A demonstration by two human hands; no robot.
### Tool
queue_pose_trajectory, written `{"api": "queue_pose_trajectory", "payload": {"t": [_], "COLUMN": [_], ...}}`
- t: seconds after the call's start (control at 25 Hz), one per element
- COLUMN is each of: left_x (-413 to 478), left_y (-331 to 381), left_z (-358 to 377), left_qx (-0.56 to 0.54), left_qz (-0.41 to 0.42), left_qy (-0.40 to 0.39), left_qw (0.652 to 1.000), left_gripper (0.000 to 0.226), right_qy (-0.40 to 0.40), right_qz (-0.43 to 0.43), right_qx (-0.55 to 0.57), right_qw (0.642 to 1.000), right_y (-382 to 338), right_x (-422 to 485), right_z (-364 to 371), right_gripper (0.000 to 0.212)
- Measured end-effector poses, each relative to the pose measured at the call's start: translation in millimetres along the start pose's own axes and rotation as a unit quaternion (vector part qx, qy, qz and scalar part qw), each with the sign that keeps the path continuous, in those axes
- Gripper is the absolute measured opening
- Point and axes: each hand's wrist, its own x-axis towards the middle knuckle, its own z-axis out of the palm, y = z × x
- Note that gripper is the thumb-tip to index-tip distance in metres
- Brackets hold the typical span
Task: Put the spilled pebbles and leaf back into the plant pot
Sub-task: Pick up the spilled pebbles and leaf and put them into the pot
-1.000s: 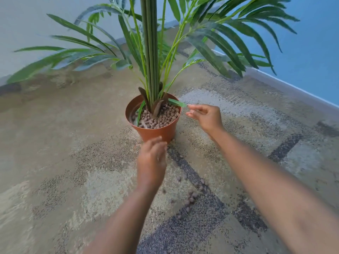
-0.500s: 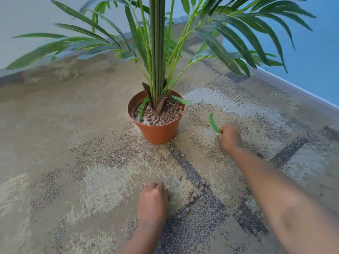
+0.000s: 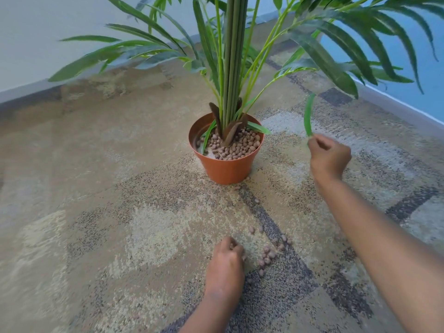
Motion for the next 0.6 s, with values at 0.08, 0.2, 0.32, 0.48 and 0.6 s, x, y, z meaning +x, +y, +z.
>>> {"api": "queue_pose_trajectory", "payload": {"t": [0.08,0.2,0.32,0.48,0.6], "left_x": [2,2,2,2,4], "left_y": [-2,-4,-4,0,0], "left_z": [1,0,-3,-6,-6], "left_qx": [-0.006,-0.005,-0.011,0.007,0.009], "left_qz": [-0.010,-0.013,-0.025,-0.017,0.002], "left_qy": [-0.011,-0.023,-0.025,-0.039,-0.051], "left_qw": [1.000,1.000,0.999,0.999,0.999], "left_gripper": [0.022,0.021,0.016,0.009,0.008], "right_qy": [-0.039,-0.105,-0.234,-0.398,-0.301], "right_qz": [-0.155,-0.341,-0.433,-0.384,-0.441], "right_qx": [0.075,0.046,-0.060,-0.213,-0.162], "right_qw": [0.984,0.933,0.868,0.806,0.830], "right_y": [-36,-67,-71,-74,-72], "right_x": [-7,-26,-47,-50,-51], "right_z": [8,34,63,83,72], "right_gripper": [0.023,0.018,0.016,0.021,0.020]}}
